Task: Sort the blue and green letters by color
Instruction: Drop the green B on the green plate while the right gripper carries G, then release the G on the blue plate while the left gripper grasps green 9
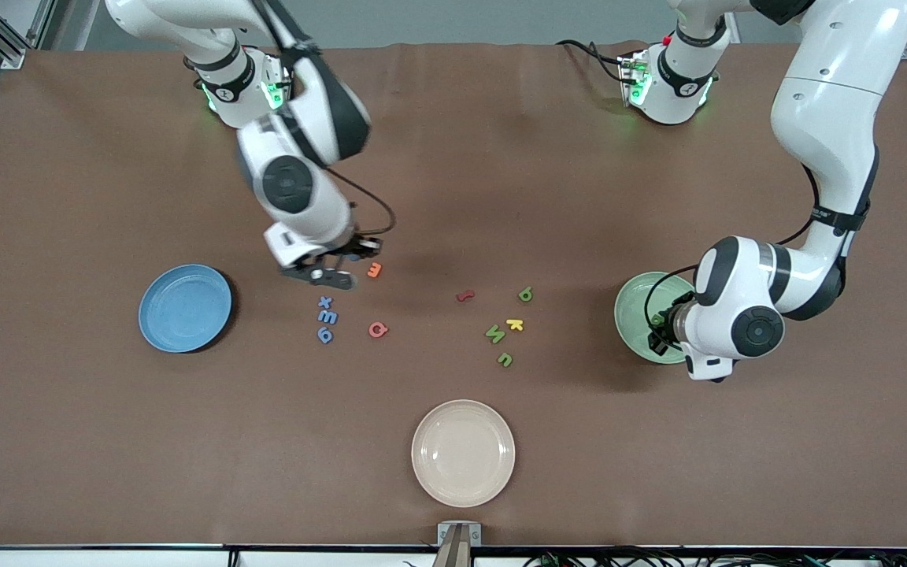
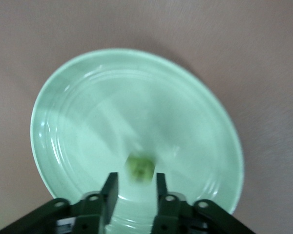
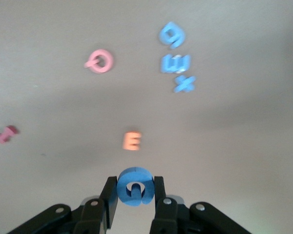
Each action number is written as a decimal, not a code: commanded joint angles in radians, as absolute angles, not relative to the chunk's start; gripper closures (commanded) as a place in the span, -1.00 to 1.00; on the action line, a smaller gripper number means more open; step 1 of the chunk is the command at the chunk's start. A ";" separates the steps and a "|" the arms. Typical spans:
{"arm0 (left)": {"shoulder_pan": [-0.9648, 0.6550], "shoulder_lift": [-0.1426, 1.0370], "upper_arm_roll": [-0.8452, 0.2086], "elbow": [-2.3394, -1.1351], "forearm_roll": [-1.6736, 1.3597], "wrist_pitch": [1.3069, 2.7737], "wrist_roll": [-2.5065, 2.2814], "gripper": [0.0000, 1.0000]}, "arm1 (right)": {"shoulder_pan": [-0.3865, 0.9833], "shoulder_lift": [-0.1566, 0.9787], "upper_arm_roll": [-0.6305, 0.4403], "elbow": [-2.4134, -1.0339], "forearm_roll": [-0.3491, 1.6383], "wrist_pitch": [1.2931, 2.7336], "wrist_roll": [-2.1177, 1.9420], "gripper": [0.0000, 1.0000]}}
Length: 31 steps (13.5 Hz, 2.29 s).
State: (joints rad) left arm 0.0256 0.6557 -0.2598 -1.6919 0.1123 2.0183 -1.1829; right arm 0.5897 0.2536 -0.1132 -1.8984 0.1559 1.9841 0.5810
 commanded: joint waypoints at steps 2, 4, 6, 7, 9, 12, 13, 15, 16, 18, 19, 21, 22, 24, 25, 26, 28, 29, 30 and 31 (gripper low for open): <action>0.014 0.580 -0.284 -1.729 0.112 1.996 -1.201 -1.00 | 0.367 0.124 -0.098 -2.034 0.163 1.957 0.208 0.82; 0.008 0.575 -0.345 -1.697 0.115 1.987 -1.236 -1.00 | 0.251 0.124 -0.098 -2.095 0.163 1.998 0.030 0.80; -0.032 0.580 -0.396 -1.692 0.132 1.993 -1.239 -0.98 | 0.165 0.120 -0.098 -2.198 0.150 2.132 -0.110 0.78; -0.073 0.578 -0.397 -1.693 0.149 1.999 -1.238 -0.94 | 0.135 0.121 -0.098 -2.233 0.140 2.187 -0.158 0.78; -0.165 0.591 -0.397 -1.700 0.193 2.028 -1.241 -0.87 | 0.097 0.126 -0.100 -2.287 0.120 2.255 -0.173 0.73; -0.231 0.620 -0.397 -1.707 0.198 2.124 -1.282 -0.69 | 0.045 0.127 -0.098 -2.342 0.064 2.338 -0.224 0.70; -0.257 0.630 -0.394 -1.718 0.202 2.169 -1.348 -0.66 | 0.037 0.132 -0.100 -2.351 0.063 2.367 -0.232 0.68; -0.307 0.664 -0.388 -1.730 0.274 2.255 -1.542 -0.63 | 0.014 0.168 -0.100 -2.362 0.049 2.445 -0.258 0.67; -0.313 0.681 -0.390 -1.730 0.331 2.258 -1.599 -0.62 | 0.012 0.185 -0.100 -2.362 0.049 2.469 -0.259 0.67; -0.313 0.698 -0.390 -1.736 0.390 2.258 -1.672 -0.57 | -0.012 0.227 -0.100 -2.362 0.043 2.531 -0.297 0.67; -0.311 0.698 -0.390 -1.741 0.390 2.258 -1.690 -0.57 | -0.027 0.244 -0.100 -2.364 0.043 2.558 -0.331 0.67; -0.308 0.699 -0.390 -1.741 0.390 2.263 -1.729 -0.52 | -0.041 0.271 -0.098 -2.376 0.043 2.603 -0.356 0.66; -0.308 0.706 -0.390 -1.741 0.390 2.273 -1.747 -0.50 | -0.041 0.281 -0.098 -2.384 0.043 2.621 -0.357 0.66; -0.307 0.716 -0.390 -1.741 0.390 2.290 -1.778 -0.43 | -0.041 0.287 -0.098 -2.388 0.043 2.629 -0.356 0.61; -0.305 0.724 -0.390 -1.741 0.390 2.296 -1.798 -0.40 | -0.041 0.287 -0.098 -2.391 0.043 2.628 -0.356 0.53; -0.307 0.726 -0.390 -1.740 0.390 2.298 -1.815 -0.39 | -0.041 0.287 -0.098 -2.391 0.043 2.625 -0.356 0.43; -0.305 0.726 -0.390 -1.743 0.388 2.299 -1.839 -0.38 | -0.040 0.287 -0.098 -2.391 0.043 2.625 -0.356 -0.44; -0.305 0.730 -0.390 -1.743 0.387 2.301 -1.848 -0.38 | -0.037 0.284 -0.098 -2.390 0.043 2.619 -0.354 -0.64; -0.304 0.733 -0.390 -1.741 0.387 2.301 -1.859 -0.37 | -0.031 0.281 -0.097 -2.387 0.043 2.614 -0.348 -0.71; -0.305 0.736 -0.390 -1.743 0.384 2.309 -1.862 -0.36 | -0.022 0.276 -0.095 -2.382 0.043 2.611 -0.344 -0.74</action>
State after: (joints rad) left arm -0.3087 0.7330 -0.3889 -1.7319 0.3709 2.2859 -1.8332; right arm -0.0212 0.3016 -0.1087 -2.3725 0.0527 2.6125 -0.3438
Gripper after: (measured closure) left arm 0.313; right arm 0.304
